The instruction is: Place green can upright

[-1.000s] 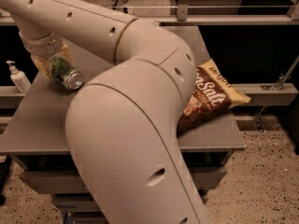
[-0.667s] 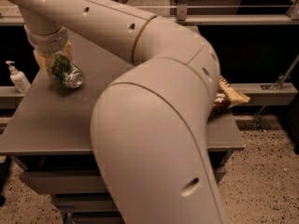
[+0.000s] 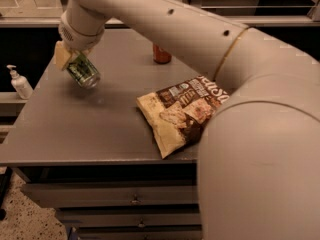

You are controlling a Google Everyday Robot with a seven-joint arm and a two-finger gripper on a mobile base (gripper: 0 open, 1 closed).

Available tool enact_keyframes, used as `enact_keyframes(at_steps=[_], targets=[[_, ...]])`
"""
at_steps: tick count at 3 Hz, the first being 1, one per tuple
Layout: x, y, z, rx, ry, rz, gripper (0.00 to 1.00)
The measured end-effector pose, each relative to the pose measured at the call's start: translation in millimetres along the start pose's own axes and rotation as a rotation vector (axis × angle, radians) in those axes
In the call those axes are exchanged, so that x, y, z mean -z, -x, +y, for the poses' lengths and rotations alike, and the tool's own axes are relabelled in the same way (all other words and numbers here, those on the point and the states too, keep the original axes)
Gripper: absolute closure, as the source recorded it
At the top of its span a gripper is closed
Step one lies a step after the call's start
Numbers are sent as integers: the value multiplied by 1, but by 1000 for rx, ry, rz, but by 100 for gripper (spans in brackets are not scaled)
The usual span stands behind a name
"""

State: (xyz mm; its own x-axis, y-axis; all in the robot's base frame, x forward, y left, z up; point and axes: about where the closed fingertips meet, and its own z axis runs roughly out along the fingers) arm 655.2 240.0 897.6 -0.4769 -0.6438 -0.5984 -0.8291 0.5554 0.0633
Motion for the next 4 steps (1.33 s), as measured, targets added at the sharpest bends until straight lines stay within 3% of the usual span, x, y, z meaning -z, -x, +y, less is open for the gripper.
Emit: enact_keyframes(at_steps=[1,2,3,4], targets=[[20,11,-16,-13,56,-185,100],[40,30,-24,-20,141,-411,100],[57,51,-13,36,151,-521,100],[60,51,-11,54,152,-538,100]])
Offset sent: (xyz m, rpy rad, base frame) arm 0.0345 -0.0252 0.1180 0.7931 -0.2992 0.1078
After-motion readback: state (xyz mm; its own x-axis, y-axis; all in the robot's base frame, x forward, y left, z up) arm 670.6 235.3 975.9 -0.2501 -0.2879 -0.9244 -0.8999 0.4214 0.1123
